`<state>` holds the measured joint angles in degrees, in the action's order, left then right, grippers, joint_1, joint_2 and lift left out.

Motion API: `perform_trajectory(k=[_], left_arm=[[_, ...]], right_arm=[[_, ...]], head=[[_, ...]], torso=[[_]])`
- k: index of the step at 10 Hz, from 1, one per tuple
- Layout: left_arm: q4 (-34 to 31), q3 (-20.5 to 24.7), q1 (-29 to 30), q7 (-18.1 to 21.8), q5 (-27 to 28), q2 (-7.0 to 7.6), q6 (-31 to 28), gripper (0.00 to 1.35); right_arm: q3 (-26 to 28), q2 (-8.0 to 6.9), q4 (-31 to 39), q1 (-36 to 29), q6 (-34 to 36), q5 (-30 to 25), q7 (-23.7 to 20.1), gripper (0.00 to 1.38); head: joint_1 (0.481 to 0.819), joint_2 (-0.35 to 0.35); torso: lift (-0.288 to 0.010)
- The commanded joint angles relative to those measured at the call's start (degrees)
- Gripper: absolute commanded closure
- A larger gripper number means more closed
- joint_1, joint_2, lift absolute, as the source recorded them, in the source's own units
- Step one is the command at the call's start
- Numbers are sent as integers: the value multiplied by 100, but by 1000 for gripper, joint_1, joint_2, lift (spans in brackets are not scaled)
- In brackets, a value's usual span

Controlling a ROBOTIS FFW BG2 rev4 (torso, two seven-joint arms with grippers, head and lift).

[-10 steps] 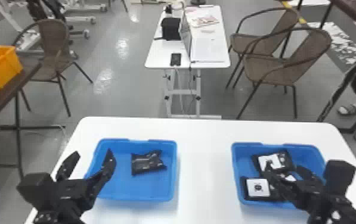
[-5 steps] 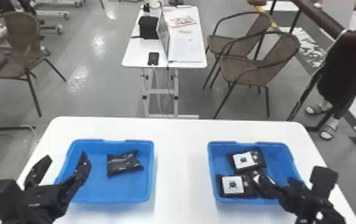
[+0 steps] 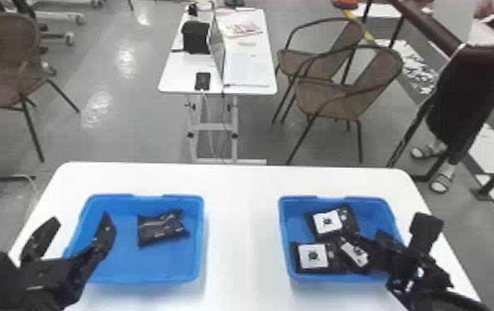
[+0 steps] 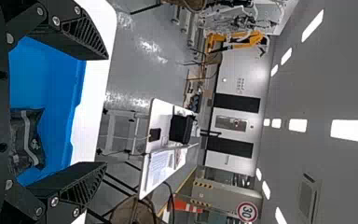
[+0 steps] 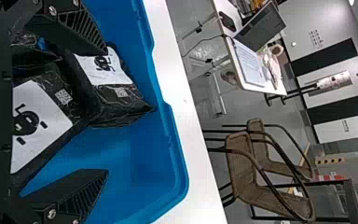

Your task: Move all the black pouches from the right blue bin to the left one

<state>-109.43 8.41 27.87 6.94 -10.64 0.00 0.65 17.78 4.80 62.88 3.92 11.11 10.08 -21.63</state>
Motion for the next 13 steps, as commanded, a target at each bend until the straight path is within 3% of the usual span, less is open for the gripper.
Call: perform_trajectory(k=[1, 3, 6, 7, 8, 9, 11, 13], left_arm=[[0, -6, -1, 0, 1, -15, 5, 233], [9, -14, -1, 0, 18, -15, -4, 233], [9, -14, -1, 0, 27, -15, -21, 233], [18, -14, -1, 0, 36, -15, -13, 233], [27, -14, -1, 0, 27, -15, -13, 233], [35, -14, -1, 0, 27, -15, 23, 233], [44, -14, 7, 18, 9, -15, 58, 233], [71, -50, 7, 0, -8, -15, 102, 233]], right_arm=[[-46, 3, -496, 267, -188, -15, 10, 122], [-72, 65, -1068, 636, -329, -42, 10, 117], [-354, 284, -1586, 996, -452, 310, 1, 157], [-354, 284, -1595, 1014, -355, 275, 10, 499], [-354, 284, -1621, 1014, -241, 336, 10, 986], [-362, 249, -1577, 970, -56, 512, 19, 1125], [-380, 161, -1270, 856, 216, 503, 159, 1251], [-415, 153, -1068, 785, 234, 714, 159, 1251]], head=[[695, -65], [695, -58], [695, -59], [695, -59], [695, -58], [695, -56], [695, -47], [695, -36]], torso=[[10], [10], [10], [10], [10], [10], [10], [10]])
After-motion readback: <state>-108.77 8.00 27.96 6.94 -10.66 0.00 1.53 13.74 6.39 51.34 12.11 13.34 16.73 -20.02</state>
